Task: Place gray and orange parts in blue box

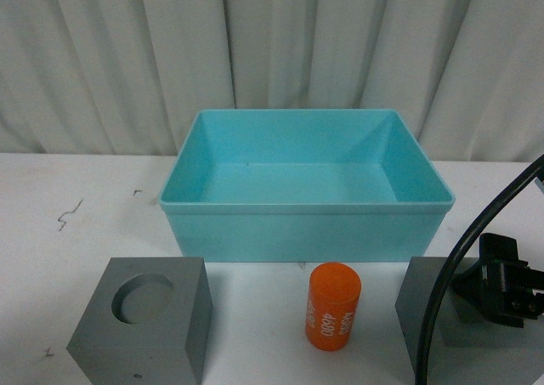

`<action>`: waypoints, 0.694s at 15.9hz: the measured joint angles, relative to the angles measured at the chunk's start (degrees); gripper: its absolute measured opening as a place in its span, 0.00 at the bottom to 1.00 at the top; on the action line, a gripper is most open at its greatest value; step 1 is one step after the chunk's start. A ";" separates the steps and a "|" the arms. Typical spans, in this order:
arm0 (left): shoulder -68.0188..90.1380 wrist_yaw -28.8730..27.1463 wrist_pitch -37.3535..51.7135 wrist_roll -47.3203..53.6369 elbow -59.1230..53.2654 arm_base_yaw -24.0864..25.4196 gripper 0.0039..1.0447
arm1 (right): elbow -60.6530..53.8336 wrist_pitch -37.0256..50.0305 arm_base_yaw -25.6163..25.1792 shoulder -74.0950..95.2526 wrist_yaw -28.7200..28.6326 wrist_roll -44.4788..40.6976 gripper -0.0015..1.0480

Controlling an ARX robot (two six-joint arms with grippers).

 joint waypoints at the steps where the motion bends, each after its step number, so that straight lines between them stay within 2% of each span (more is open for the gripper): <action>1: 0.00 0.00 -0.02 0.00 0.00 0.00 0.94 | 0.00 0.11 0.44 0.94 -0.04 0.55 0.94; 3: 0.00 0.00 -0.02 0.02 0.00 0.00 0.94 | 0.00 0.46 0.72 1.07 -0.02 1.03 0.92; 8: 0.00 0.00 0.00 0.00 0.00 0.00 0.94 | -0.09 0.79 -0.83 0.28 0.28 1.14 0.24; 9: 0.00 -0.02 0.00 0.00 0.00 0.00 0.94 | -0.52 0.28 -0.98 -0.83 0.44 1.16 0.19; 11: 0.00 -0.02 -0.02 0.00 0.00 0.00 0.94 | -2.91 -2.14 -1.57 -6.58 0.63 1.14 0.18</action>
